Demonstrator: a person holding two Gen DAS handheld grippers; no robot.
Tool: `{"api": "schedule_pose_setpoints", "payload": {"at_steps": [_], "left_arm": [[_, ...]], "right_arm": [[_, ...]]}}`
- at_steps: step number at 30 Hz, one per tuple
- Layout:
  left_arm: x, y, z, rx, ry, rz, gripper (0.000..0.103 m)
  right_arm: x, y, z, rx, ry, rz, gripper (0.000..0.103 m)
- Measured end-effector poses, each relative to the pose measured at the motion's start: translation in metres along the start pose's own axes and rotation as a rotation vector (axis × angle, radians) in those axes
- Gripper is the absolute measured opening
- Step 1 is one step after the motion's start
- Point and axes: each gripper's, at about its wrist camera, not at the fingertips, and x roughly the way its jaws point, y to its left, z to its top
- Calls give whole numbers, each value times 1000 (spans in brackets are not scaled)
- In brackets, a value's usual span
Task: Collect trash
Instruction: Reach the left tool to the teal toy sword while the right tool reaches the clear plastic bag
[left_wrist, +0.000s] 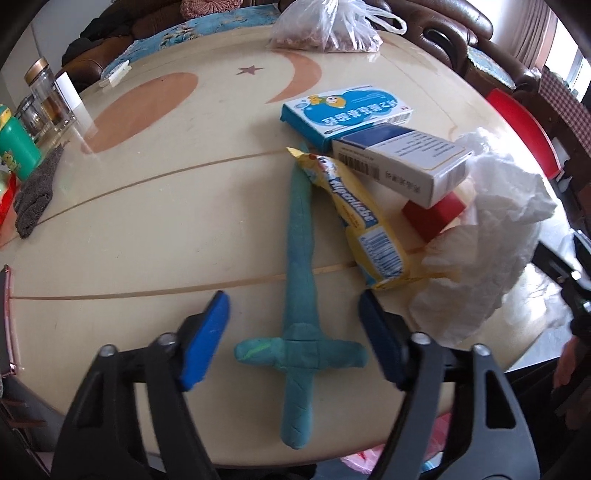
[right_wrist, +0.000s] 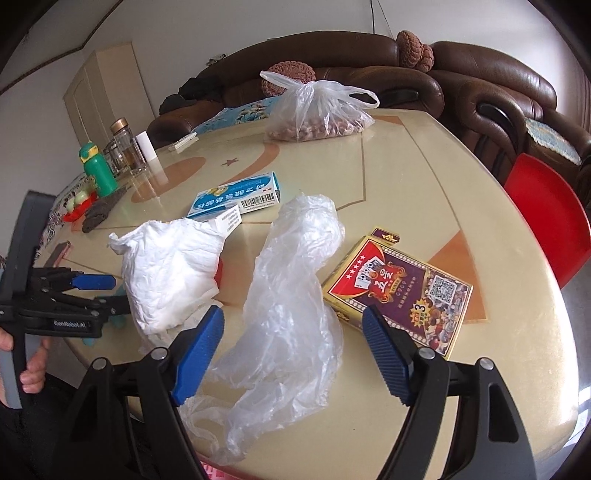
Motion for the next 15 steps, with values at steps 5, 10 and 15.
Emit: {"api": "schedule_pose_setpoints", "payload": {"at_steps": [5,10,15], "left_arm": [[-1,-1,2,-24,3,-12,55],[0,-13,1,14,8,23,48],[-1,-16,4,8,21,14,38]], "right_arm": [[0,3,-2,-15,-7,-5,75],[0,3,-3,-15,-10,-14,75],[8,2,-6,3,30,-22,56]]}}
